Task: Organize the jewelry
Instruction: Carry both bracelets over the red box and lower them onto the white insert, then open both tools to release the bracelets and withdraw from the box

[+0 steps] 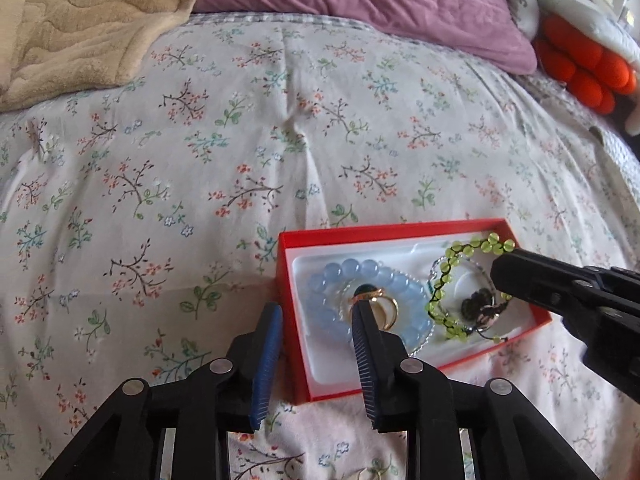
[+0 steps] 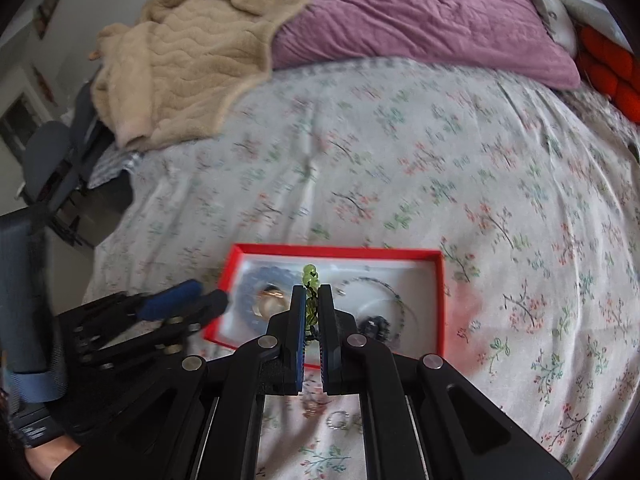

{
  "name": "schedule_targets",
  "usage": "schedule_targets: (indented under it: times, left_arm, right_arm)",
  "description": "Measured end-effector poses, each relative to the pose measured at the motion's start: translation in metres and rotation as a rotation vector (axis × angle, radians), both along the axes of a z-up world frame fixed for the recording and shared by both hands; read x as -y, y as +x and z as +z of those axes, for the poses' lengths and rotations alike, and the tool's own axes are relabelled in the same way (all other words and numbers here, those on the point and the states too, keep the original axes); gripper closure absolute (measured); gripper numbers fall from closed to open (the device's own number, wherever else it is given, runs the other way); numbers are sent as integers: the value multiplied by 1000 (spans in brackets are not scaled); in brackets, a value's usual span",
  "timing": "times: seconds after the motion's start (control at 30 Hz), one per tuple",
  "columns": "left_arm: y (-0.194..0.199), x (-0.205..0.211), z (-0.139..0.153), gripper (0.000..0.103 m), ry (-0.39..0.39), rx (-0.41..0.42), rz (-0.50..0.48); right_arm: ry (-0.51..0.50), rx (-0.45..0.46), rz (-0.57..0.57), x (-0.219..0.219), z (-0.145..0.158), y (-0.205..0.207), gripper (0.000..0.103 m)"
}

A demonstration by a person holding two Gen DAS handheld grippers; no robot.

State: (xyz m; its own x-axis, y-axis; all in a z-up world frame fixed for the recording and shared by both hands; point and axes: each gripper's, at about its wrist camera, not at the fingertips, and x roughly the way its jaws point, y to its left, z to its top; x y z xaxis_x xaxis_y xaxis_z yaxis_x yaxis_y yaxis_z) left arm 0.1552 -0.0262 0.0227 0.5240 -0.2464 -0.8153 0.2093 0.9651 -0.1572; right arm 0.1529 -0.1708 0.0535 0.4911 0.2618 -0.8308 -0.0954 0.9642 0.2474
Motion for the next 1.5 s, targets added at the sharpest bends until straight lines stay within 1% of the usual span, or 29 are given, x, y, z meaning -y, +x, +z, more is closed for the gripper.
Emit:
schedule_targets:
  times: [0.13, 0.27, 0.43, 0.5, 0.53, 0.6, 0.63, 0.67, 0.77, 0.83, 0.9, 0.97, 1.03, 1.17, 1.27, 1.37, 1.5]
  left_arm:
    - [-3, 1, -1, 72, 8, -2, -3]
    - [-4, 3, -1, 71, 16, 0, -8]
    - [-5, 6, -3, 65, 28, -5, -19]
    - [-5, 7, -3, 61, 33, -13, -25]
    - [-6, 7, -3, 59, 35, -15, -26]
    - [-8, 7, -2, 51, 38, -15, -25]
    - [-9, 7, -1, 49, 39, -18, -23]
    - [-10, 6, 0, 46, 38, -23, -21]
    - [-15, 6, 1, 36, 37, -44, -12]
    - [-20, 6, 2, 33, 41, -59, -7]
    - [-26, 6, 2, 25, 47, -72, -3]
    - [-33, 5, 2, 20, 51, -81, -3]
    - [-38, 4, 1, 19, 58, -93, -4]
    - [-51, 4, 1, 16, 73, -109, -16]
    - [-60, 4, -1, 15, 82, -120, -24]
    - [-67, 4, -3, 14, 87, -133, -33]
    - [-74, 4, -7, 14, 101, -152, -36]
  right_arm:
    - [-45, -39, -31, 8, -16, 4, 97]
    - [-61, -49, -49, 15, -21, 5, 97]
    - [-136, -47, -66, 18, -23, 6, 96]
    - [-148, -64, -83, 22, -25, 7, 96]
    - [-136, -76, -86, 24, -25, 7, 94]
    - [-111, -91, -86, 27, -26, 5, 81]
    - [-108, -91, -84, 28, -25, 4, 68]
    - [-108, -90, -84, 28, -23, 2, 58]
    - [-99, -74, -81, 29, -16, -3, 56]
    - [-95, -65, -78, 29, -11, -8, 55]
    - [-100, -67, -73, 29, -7, -14, 53]
    - [-108, -66, -69, 29, -4, -19, 46]
    - [-117, -64, -69, 30, -1, -25, 42]
    - [-132, -73, -74, 32, 1, -37, 37]
    - [-149, -85, -73, 34, 1, -47, 35]
    - [-145, -110, -72, 36, -1, -57, 34]
    - [-137, -168, -81, 40, -10, -69, 34]
